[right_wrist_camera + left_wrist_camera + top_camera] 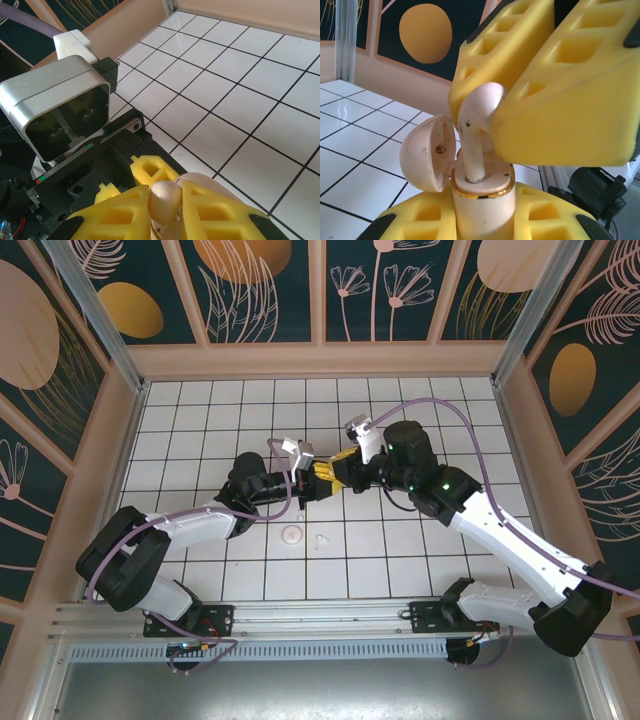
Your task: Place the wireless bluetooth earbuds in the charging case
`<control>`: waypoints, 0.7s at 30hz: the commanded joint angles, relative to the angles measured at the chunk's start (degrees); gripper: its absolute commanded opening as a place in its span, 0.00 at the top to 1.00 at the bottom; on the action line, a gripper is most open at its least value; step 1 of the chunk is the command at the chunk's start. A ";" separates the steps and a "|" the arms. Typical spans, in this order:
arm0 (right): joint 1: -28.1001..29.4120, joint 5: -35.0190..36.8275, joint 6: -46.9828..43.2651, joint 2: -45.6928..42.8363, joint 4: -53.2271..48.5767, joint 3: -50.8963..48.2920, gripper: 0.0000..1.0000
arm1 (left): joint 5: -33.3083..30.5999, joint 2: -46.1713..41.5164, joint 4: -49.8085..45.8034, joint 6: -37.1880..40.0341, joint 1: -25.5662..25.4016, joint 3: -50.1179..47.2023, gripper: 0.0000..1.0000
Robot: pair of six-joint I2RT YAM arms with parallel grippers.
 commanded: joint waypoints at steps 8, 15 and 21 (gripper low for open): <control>0.25 -6.02 -0.65 -1.06 -3.88 -2.55 0.81 | -0.95 -0.90 6.45 -1.56 0.19 2.82 0.88; -0.86 -10.54 -0.03 -0.96 -3.06 -2.62 0.81 | -0.96 -1.27 6.03 -0.36 0.25 2.62 0.88; -1.56 -12.69 0.06 -0.81 -2.97 -2.55 0.81 | -1.27 -1.93 4.54 1.03 0.18 2.60 0.88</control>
